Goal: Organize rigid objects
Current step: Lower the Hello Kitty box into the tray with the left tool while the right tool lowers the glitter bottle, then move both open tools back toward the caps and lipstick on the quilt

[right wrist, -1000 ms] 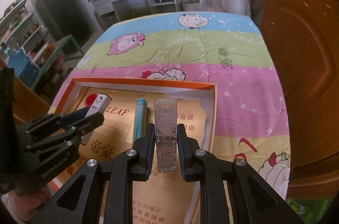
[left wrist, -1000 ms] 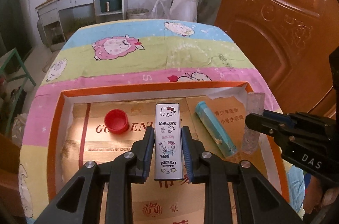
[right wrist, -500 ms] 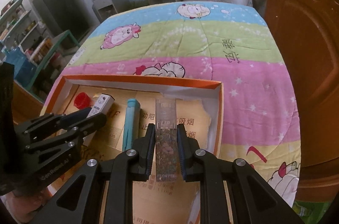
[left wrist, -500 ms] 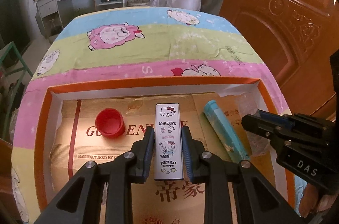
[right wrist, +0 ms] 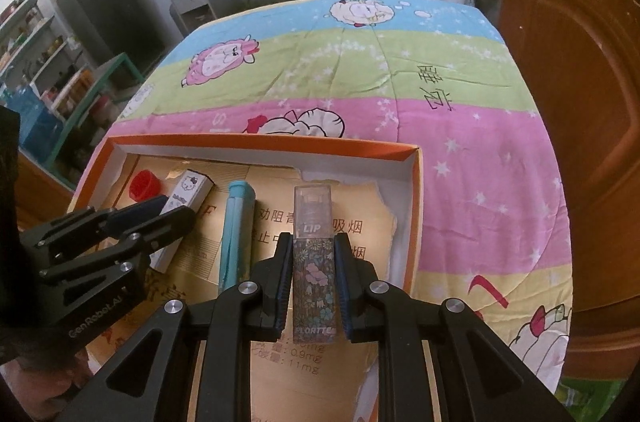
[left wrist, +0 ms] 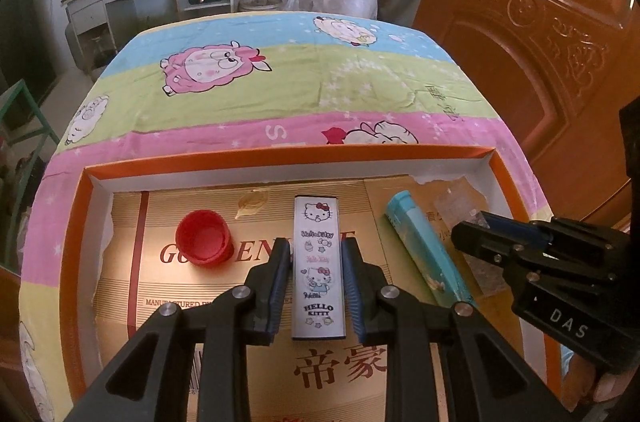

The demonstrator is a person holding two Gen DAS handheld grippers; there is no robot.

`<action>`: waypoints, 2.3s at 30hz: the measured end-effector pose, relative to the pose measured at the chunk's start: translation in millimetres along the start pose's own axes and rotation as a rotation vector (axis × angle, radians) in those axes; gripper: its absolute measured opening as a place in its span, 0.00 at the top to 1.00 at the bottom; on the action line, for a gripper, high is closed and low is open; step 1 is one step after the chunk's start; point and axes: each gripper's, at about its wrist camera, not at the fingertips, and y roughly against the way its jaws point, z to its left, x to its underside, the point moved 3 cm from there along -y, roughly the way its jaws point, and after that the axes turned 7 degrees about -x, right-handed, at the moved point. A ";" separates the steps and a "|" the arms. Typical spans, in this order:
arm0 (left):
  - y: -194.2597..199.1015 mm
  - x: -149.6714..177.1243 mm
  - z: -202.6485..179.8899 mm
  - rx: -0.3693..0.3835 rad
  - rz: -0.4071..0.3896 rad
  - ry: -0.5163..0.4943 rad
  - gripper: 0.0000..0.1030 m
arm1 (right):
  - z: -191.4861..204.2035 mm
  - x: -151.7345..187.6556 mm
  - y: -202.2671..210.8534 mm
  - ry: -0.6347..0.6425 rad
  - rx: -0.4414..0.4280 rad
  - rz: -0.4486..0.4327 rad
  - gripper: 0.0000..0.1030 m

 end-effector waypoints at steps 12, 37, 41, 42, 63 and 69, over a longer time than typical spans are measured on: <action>15.4 0.8 -1.6 0.006 -0.051 0.005 0.47 | 1.1 1.4 16.5 -0.005 0.009 -0.053 0.62; 93.1 27.9 1.8 -0.047 -0.174 -0.023 0.47 | 38.2 35.6 65.5 0.013 0.003 -0.103 0.61; 105.4 33.7 3.8 -0.052 -0.195 -0.022 0.47 | 44.2 40.6 73.7 0.019 0.008 -0.113 0.61; 107.3 34.8 4.1 -0.054 -0.197 -0.022 0.47 | 46.0 42.6 76.3 0.020 0.011 -0.115 0.61; 167.8 72.4 24.6 -0.072 -0.279 0.004 0.47 | 81.2 89.9 120.7 0.033 0.013 -0.157 0.61; 183.2 86.8 33.4 -0.078 -0.293 0.012 0.47 | 90.8 107.7 130.8 0.032 0.007 -0.164 0.61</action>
